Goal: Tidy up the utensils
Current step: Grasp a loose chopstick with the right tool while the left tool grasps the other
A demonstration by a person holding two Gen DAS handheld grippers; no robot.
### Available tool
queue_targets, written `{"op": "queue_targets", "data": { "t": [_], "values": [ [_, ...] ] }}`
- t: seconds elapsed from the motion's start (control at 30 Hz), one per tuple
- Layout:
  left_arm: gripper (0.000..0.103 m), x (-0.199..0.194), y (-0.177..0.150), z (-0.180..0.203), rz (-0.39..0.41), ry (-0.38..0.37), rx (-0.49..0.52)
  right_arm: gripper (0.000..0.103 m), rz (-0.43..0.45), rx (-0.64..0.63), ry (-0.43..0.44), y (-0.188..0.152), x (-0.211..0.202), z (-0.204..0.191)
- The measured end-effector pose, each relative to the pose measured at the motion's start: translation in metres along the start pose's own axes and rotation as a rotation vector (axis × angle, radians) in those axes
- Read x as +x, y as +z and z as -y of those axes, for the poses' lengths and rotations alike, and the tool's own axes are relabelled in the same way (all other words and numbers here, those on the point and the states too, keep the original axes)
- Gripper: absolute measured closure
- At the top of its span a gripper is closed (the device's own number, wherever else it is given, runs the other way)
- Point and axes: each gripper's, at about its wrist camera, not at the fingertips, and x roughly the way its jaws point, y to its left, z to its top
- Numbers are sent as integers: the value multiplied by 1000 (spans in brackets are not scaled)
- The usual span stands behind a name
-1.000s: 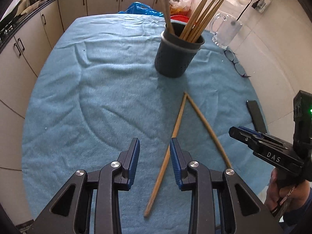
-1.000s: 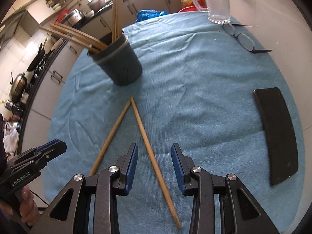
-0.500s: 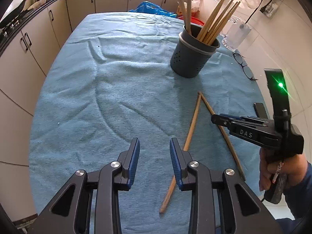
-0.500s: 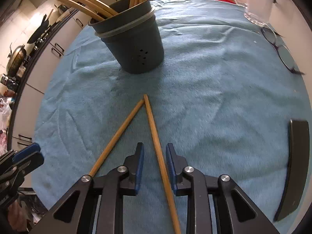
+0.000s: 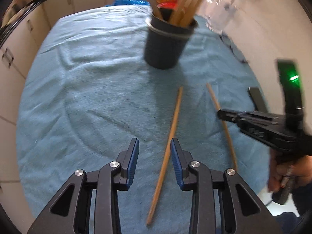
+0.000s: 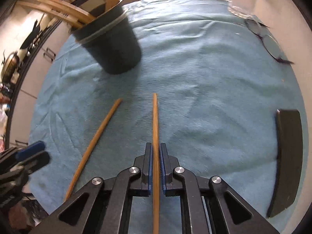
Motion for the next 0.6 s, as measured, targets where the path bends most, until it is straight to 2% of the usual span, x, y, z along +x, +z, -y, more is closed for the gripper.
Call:
{"op": "queue_targets", "data": {
  "t": [0.17,0.33,0.37,0.47,0.6],
  "values": [
    [71,31,15,25,-71,22,103,95,33,32,15,-9,-19,16],
    [71,50,27,42,-98,62,154,95,62,49,14,-13,-32,24],
    [73,53,28,44,-102,67,157,95,66,50,14,-14,-34,26],
    [88,62,32,50,-108,98,171,95,83,52,13,-15,-42,27],
    [96,62,35,48,-102,102,158,95,98,57,20,-18,-50,28]
  ]
}}
